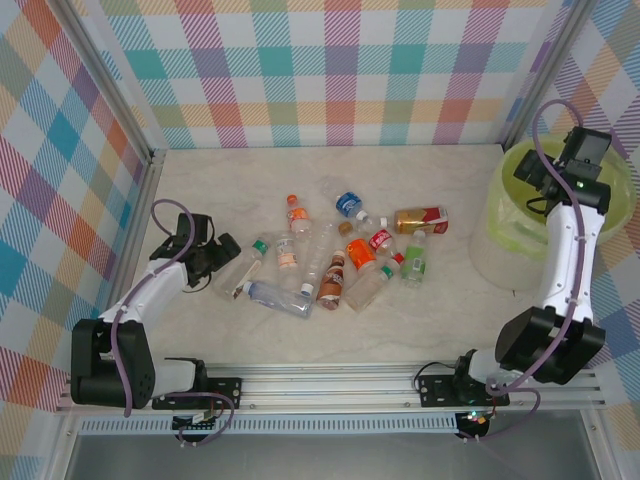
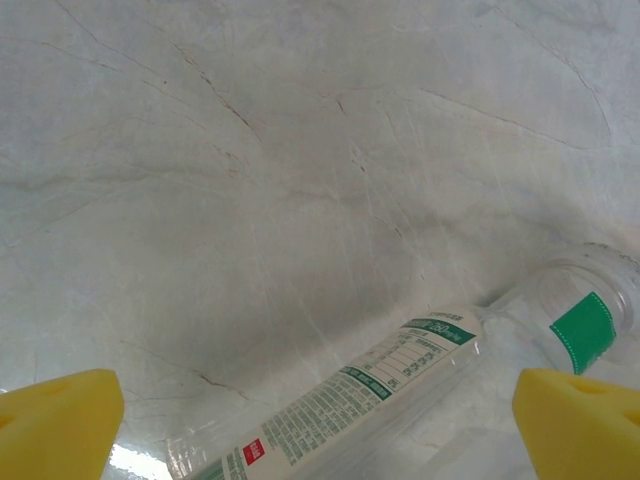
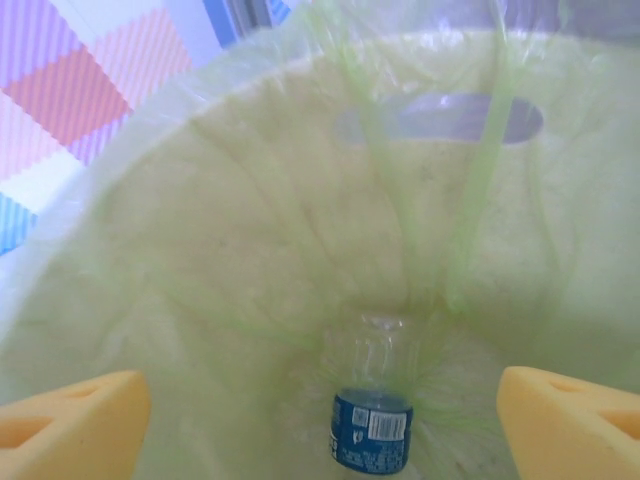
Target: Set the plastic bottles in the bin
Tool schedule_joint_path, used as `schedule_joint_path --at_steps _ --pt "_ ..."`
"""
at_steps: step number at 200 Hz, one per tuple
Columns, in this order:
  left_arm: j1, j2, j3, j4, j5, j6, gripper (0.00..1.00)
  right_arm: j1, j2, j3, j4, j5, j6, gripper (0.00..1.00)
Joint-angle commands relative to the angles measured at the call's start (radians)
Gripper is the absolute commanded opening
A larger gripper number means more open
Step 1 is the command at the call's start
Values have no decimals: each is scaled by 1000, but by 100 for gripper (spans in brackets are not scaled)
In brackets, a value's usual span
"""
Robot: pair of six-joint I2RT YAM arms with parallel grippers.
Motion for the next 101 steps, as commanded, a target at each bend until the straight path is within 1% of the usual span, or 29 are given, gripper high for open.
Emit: schedule_joint_path --at_steps 1,19,34,38,48,63,74,91,101 --pt "14 4 49 -43 52 32 100 40 -60 -4 -6 -87 13 91" --pt "12 2 61 -63 58 34 100 83 -123 -50 50 -191 34 94" --pt "9 5 73 -86 41 49 100 117 -179 -111 121 -258 91 97" --pt "8 6 76 -91 38 55 100 127 -192 -128 140 -273 105 100" --pt "0 8 81 -98 38 72 100 151 -219 -167 183 -303 129 100" --pt "-21 5 81 -81 83 116 100 202 -251 -212 230 -304 138 100" --pt "-57 6 82 -64 96 156 100 239 -270 -239 260 -296 139 100" --pt "-124 31 101 -67 48 193 100 283 -293 -277 299 -296 157 100" --pt "-160 68 136 -120 -12 203 100 302 -303 -303 329 -311 182 100"
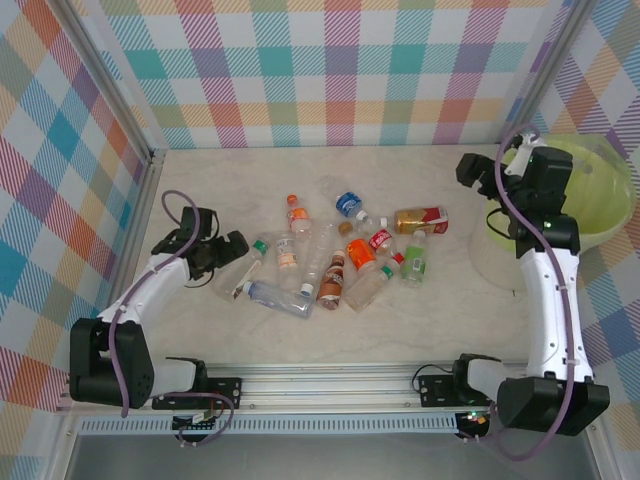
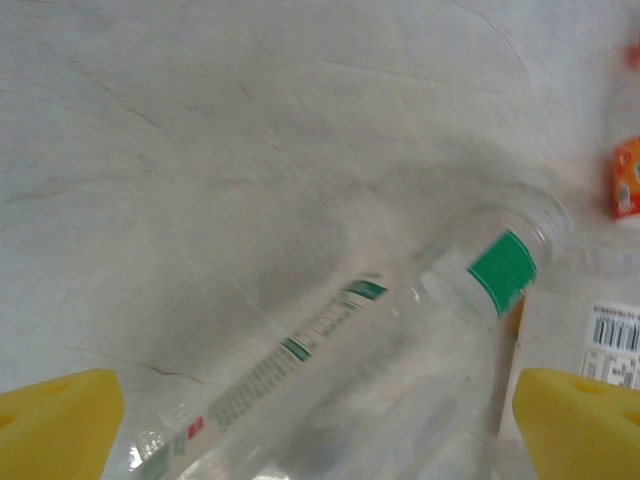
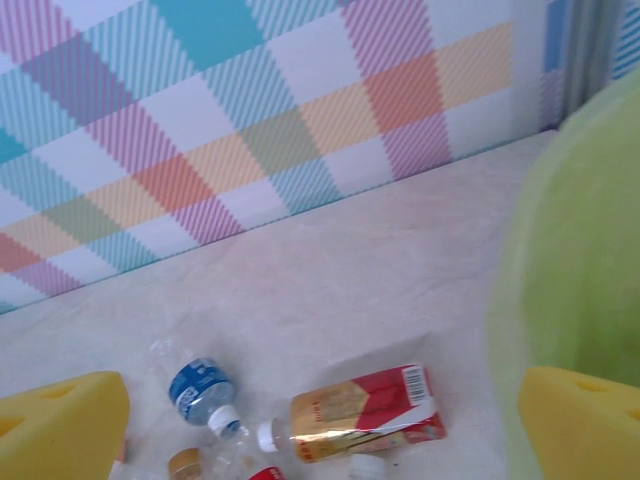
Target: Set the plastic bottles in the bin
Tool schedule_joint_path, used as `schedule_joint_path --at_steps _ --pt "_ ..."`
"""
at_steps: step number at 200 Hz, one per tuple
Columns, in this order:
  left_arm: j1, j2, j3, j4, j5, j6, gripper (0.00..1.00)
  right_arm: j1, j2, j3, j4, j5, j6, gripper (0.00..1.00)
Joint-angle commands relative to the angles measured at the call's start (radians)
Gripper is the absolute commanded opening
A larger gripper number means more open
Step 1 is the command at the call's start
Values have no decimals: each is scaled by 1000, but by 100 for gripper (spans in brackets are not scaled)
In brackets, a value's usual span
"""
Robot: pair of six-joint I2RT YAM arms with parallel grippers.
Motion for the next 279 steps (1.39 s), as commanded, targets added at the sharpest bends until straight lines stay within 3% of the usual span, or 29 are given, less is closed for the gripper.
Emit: schedule_joint_path --at_steps 1,38,75,105,141,179,228,279 --pt "-81 59 76 -72 -66 78 100 45 -31 -47 123 -48 64 100" --pt "-177 220 245 -295 -216 159 100 120 -33 -127 207 -109 134 100" --pt "-187 369 355 -468 -201 216 100 169 -22 -146 210 -43 128 100" --pt "-187 397 323 -404 -144 209 100 175 -3 -147 213 -37 130 100" --pt "-185 402 235 -242 -196 182 98 191 19 -124 201 -32 106 100" --pt "-178 441 217 -209 -195 181 95 205 16 -123 201 -23 102 100" --pt "-164 441 205 -180 -239 177 71 215 3 -130 196 -15 105 100" --pt "-159 362 228 -166 -227 169 58 222 -8 -139 209 -10 141 100"
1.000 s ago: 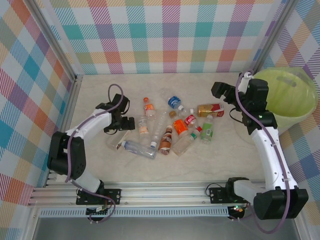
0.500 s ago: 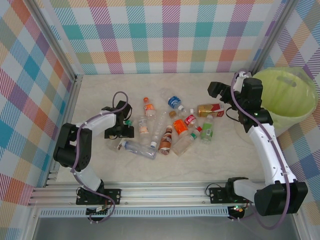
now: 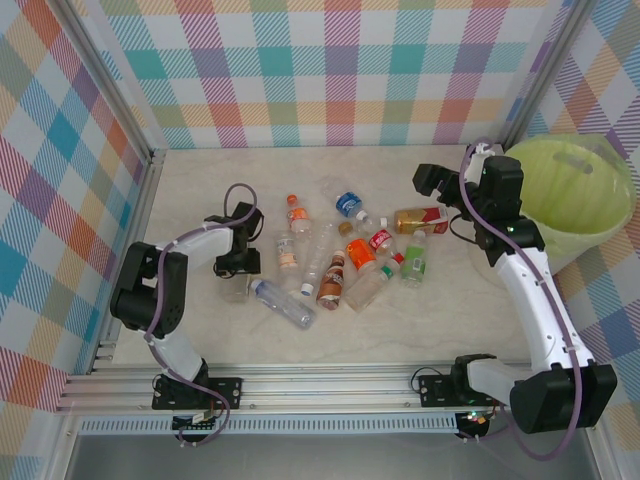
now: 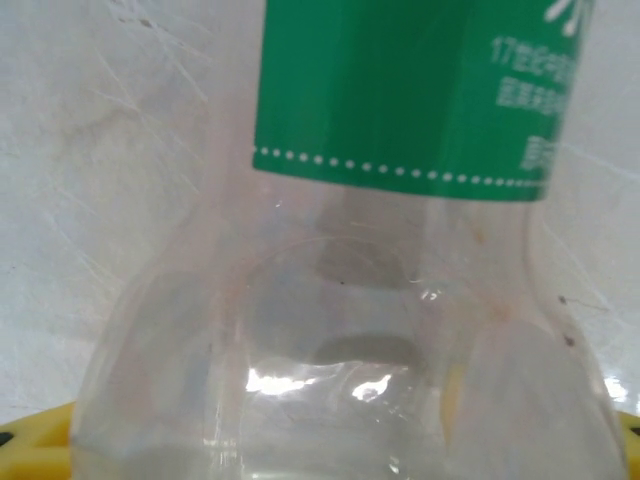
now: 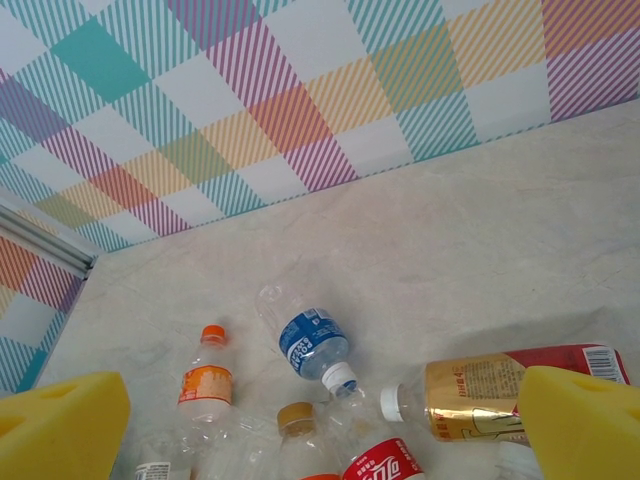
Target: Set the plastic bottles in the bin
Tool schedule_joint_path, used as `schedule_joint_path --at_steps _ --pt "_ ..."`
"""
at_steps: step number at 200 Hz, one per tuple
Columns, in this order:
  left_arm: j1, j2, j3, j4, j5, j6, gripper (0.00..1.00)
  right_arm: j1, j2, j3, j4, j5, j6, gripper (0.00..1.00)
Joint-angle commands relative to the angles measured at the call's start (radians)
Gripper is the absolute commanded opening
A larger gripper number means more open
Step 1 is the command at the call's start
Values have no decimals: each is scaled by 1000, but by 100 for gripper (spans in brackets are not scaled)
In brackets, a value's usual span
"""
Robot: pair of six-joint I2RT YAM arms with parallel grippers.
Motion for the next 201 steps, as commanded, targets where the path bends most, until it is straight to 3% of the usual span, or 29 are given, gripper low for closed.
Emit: schedule_joint_path --at_steps 1,58,95,118,161,184,201 --pt "3 -71 16 14 -17 0 58 8 -23 1 34 8 24 100" --pt "-25 -285 6 71 72 81 41 8 -36 -44 86 16 113 100" --pt "-86 -496 -33 213 365 161 33 35 27 1 132 -263 94 100" --pt "-125 -572 -52 327 548 169 33 105 82 49 138 -351 67 100" --pt "-188 -581 -35 451 790 177 33 264 177 127 241 -571 36 100" --pt "-215 -565 -9 465 866 186 33 372 222 181 249 -611 -38 100" --pt "-233 -559 -1 478 900 197 33 446 247 211 232 -564 -103 100"
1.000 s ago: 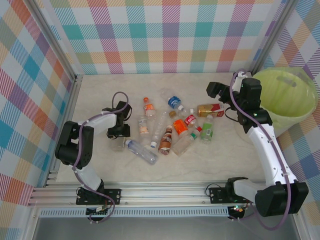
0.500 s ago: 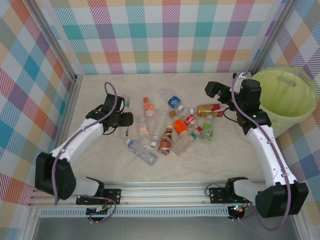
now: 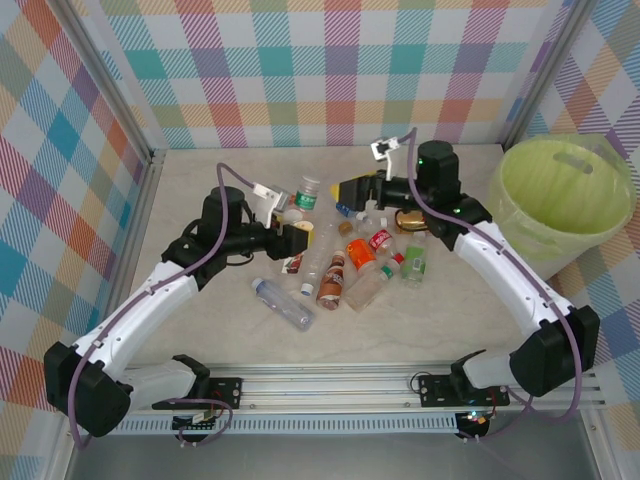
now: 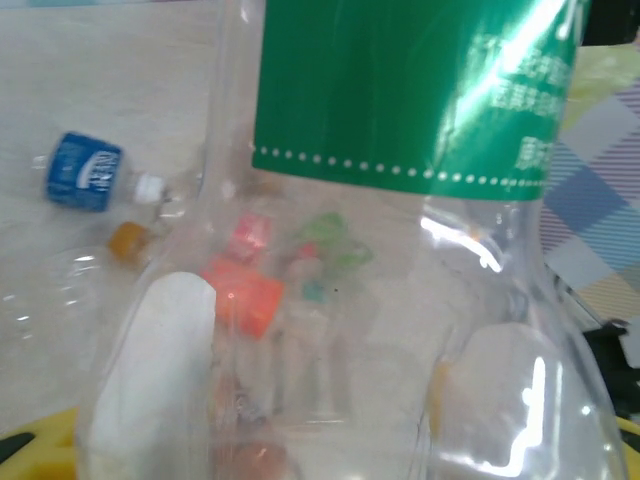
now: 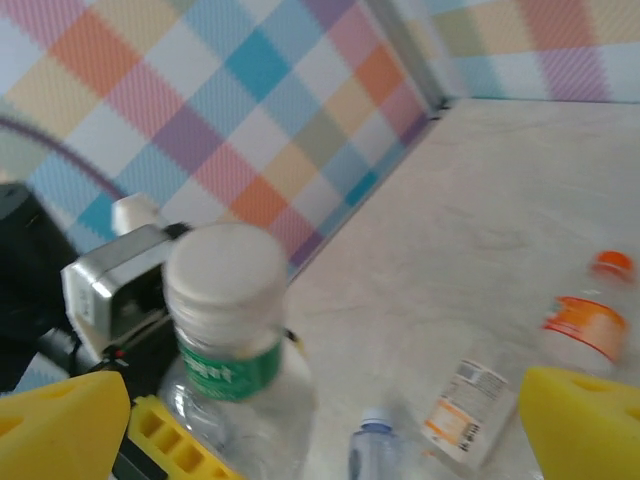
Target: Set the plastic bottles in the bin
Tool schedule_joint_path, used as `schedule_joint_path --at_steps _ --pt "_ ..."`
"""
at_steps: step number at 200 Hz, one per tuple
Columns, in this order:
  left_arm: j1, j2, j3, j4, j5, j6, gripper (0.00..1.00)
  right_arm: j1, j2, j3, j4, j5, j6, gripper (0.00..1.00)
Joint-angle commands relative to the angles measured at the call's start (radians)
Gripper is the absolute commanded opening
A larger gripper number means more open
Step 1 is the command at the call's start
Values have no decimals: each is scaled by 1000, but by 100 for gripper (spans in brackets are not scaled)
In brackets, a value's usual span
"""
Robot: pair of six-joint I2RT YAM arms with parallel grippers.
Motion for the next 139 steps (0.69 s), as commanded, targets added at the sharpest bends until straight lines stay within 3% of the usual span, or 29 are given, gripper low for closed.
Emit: schedule_joint_path --at_steps 1,17,39,66,91,115,139 --pt "-29 9 30 69 136 32 33 85 24 63 46 -39 -118 100" --pt "-37 6 20 103 149 31 33 121 39 66 60 44 -129 100" --pt "-40 1 1 142 150 19 34 127 75 85 71 9 -109 99" --pt "-40 -2 -30 208 136 -11 34 129 109 114 38 -49 -115 72" --pt "-40 -1 -31 198 120 -8 39 128 100 108 51 -66 -119 53" --pt "-40 -1 -40 196 30 -46 58 128 73 108 35 -8 -142 41" --pt "-40 -12 -57 207 -87 -103 86 121 22 98 -15 145 -200 39"
